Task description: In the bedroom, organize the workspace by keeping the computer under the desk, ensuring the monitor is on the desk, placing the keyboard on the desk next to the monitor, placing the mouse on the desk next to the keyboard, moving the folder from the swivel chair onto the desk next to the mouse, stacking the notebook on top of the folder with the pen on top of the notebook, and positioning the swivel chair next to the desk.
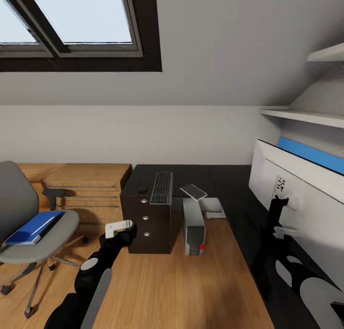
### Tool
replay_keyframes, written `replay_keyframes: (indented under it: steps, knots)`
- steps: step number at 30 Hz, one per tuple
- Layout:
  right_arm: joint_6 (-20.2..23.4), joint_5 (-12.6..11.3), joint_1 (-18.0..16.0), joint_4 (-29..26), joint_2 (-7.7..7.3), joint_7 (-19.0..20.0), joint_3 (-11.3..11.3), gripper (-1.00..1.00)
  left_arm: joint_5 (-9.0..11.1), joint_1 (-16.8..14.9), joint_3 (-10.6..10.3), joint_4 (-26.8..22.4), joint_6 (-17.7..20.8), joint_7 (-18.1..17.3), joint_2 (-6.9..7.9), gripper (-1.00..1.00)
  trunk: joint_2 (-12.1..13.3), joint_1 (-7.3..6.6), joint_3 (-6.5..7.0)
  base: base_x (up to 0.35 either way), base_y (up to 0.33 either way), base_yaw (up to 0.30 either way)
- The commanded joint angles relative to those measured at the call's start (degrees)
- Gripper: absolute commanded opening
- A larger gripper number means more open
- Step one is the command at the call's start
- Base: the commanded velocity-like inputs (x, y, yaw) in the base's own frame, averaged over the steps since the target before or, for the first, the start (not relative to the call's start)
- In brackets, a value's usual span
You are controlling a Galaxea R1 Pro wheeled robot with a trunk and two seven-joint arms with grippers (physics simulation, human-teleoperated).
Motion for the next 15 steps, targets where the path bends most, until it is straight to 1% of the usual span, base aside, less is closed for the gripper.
replay_keyframes:
  steps: [1, 15]
  knots:
    - [-0.23, -0.67, -0.01, 1.49, -0.02, 0.18, 0.24, -1.00, 0.61, -0.05, -0.08, -0.08, 0.21, 0.53, 0.01, 1.00, -0.04, -0.03, -0.08, -0.332, 0.000, 0.000]
    - [-0.24, -0.67, -0.01, 1.49, -0.01, 0.19, 0.24, -1.00, 0.68, -0.05, -0.11, 0.01, 0.30, 0.49, -0.07, 1.00, -0.04, -0.03, -0.08, -0.333, 0.000, 0.000]
